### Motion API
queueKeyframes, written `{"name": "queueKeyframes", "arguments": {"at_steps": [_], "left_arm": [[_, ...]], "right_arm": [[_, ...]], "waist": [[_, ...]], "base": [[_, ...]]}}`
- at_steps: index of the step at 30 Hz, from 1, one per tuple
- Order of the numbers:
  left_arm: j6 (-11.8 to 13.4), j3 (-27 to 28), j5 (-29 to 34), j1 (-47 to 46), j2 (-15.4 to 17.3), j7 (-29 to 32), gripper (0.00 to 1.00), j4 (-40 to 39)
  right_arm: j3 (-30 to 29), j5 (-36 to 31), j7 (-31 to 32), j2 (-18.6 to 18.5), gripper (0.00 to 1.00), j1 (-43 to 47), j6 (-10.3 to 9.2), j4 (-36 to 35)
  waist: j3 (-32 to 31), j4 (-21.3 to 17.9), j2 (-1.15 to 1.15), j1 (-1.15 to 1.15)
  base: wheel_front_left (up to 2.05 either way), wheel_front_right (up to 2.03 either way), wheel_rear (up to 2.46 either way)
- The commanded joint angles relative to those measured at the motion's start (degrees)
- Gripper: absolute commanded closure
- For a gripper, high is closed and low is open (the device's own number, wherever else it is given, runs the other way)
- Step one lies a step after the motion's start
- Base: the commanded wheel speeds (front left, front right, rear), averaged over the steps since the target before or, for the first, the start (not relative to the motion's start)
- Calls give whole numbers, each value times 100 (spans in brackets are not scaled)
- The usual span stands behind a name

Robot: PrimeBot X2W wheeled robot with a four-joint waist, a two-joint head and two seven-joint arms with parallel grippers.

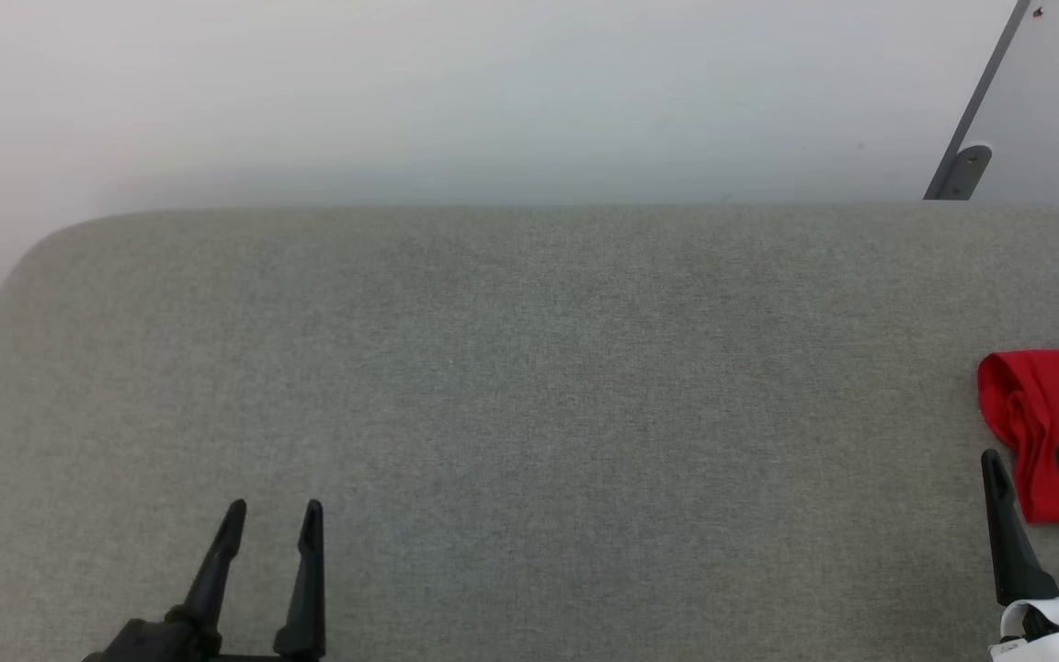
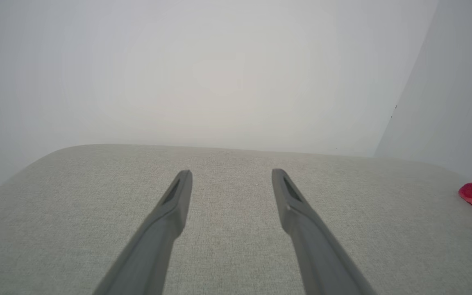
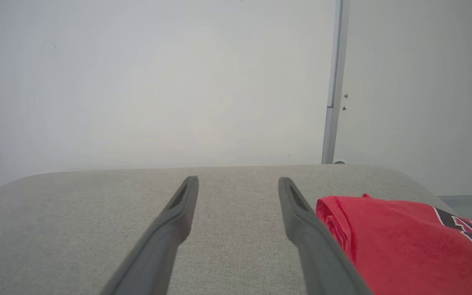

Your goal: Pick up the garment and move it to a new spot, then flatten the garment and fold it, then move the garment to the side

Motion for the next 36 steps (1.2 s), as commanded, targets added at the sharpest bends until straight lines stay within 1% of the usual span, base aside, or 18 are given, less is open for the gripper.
{"name": "queueKeyframes", "arguments": {"at_steps": [1, 4, 5, 7, 23, 32, 33, 36], "left_arm": [[-13, 22, -25, -5, -7, 2, 0, 9], [-13, 69, -27, -27, -23, 2, 0, -24], [0, 66, -28, -3, -23, 0, 100, -8], [0, 50, -40, 21, -45, 6, 100, 91], [5, 41, -1826, -267, -11, 367, 100, 379], [-2, 47, -2680, -420, -3, 552, 100, 547], [-2, 47, -2680, -420, -3, 552, 100, 547], [-4, 51, -2944, -466, -2, 612, 100, 597]], "right_arm": [[7, 5, -3, 27, 0, 59, -10, -23], [20, 7, -7, 42, 0, 35, -10, -37], [22, 12, -1, 20, 100, -1, 0, -16], [51, 36, 3, 72, 100, 7, 0, 86], [-40, 1522, 396, 316, 100, -197, -1, 320], [-90, 2233, 592, 440, 100, -295, -2, 439], [-90, 2233, 592, 440, 100, -295, -2, 439], [-108, 2458, 657, 480, 100, -330, -2, 475]], "waist": [[16, -5, 0, 0], [52, -17, 0, 0], [49, -14, 0, 0], [50, -14, 0, 0], [24, -17, 0, 0], [8, -19, 0, 0], [8, -19, 0, 0], [3, -19, 0, 0]], "base": [[0, 0, 0], [0, 0, 0], [0, 0, 0], [0, 0, 0], [0, 0, 0], [0, 0, 0], [0, 0, 0], [0, 0, 0]]}}
